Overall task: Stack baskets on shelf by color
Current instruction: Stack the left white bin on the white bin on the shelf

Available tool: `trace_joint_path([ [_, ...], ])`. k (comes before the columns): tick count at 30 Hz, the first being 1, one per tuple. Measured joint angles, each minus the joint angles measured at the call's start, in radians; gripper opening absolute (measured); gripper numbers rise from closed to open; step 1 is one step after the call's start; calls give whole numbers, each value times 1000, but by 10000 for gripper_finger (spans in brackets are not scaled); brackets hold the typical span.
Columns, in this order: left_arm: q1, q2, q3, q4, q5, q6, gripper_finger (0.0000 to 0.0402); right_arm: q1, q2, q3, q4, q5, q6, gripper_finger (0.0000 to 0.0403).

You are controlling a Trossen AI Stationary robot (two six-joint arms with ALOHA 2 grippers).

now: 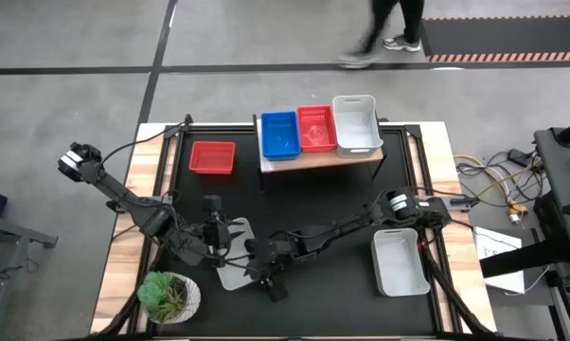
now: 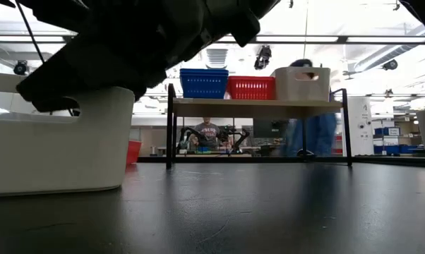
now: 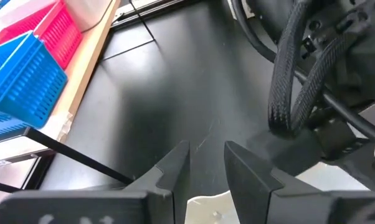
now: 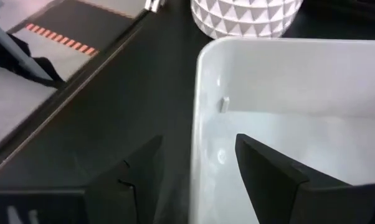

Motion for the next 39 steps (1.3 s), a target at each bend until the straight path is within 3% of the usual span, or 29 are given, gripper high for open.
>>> trace_joint_path([
  [7, 0, 0, 0, 0, 0, 0, 83, 4, 9, 8, 5, -9, -20, 151],
  [13, 0, 0, 3, 7, 0, 16, 83, 4, 7, 7, 6, -40, -30, 38],
  [15, 0, -1, 4, 20, 0, 17, 83, 4, 4, 7, -1, -84, -36, 18],
  [25, 0, -1, 23, 131, -4, 103, 83, 49, -84, 5, -209, -107, -140, 9],
  [39, 0, -12, 45, 131, -4, 150, 83, 52, -480, -45, -658, -100, -153, 9],
])
